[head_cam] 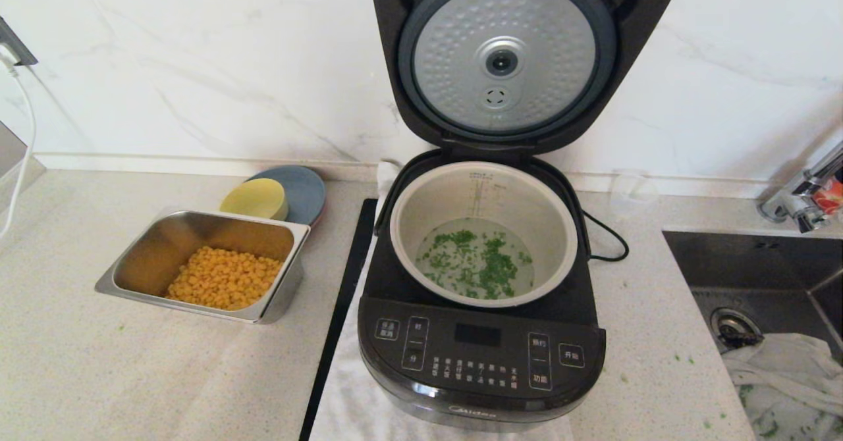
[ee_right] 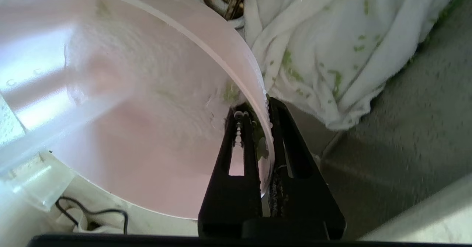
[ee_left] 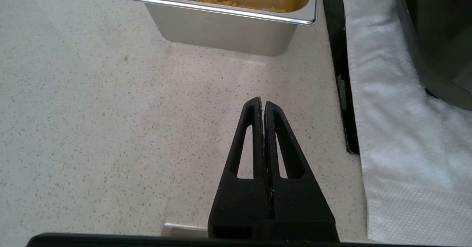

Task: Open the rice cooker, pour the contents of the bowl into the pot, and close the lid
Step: Fill a bowl with water from the tap

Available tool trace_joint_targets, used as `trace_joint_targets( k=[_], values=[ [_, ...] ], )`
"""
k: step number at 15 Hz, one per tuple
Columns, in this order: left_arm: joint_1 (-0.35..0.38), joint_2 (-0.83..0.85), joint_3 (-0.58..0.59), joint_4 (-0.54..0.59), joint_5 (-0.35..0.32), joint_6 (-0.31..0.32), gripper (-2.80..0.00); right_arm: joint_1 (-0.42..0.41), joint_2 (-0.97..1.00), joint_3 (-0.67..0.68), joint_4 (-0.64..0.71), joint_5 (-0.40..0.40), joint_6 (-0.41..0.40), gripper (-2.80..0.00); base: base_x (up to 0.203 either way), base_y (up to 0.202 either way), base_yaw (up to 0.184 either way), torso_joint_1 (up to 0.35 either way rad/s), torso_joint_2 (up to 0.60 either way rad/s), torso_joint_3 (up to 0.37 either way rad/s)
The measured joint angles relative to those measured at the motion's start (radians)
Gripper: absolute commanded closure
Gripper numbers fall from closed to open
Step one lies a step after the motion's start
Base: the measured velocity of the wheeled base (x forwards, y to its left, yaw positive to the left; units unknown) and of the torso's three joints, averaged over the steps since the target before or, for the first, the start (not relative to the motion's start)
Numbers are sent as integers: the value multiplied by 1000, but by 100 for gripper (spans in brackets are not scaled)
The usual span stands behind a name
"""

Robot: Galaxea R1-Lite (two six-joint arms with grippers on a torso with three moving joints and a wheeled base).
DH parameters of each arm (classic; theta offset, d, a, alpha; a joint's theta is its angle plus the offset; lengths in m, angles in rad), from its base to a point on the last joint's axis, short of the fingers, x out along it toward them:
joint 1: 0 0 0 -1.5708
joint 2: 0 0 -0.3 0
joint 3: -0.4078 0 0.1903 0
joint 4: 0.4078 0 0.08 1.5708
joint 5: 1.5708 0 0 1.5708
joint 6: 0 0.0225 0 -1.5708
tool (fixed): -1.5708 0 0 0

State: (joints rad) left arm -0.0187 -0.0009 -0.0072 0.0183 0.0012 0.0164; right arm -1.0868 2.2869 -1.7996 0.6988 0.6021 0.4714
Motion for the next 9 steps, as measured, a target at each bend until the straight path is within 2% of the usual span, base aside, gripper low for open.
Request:
trace_joint_targets(
  k=[3, 5, 9],
  values=[
    [0, 0, 0, 0, 0, 0, 0, 7, -74, 57, 14, -8, -26, 0, 0, 0, 0, 0, 0, 0],
    [0, 0, 0, 0, 0, 0, 0, 35, -162, 136, 14, -25, -74, 0, 0, 0, 0, 0, 0, 0],
    [0, 0, 0, 0, 0, 0, 0, 150, -383, 286, 15, -70, -119, 0, 0, 0, 0, 0, 0, 0]
  ],
)
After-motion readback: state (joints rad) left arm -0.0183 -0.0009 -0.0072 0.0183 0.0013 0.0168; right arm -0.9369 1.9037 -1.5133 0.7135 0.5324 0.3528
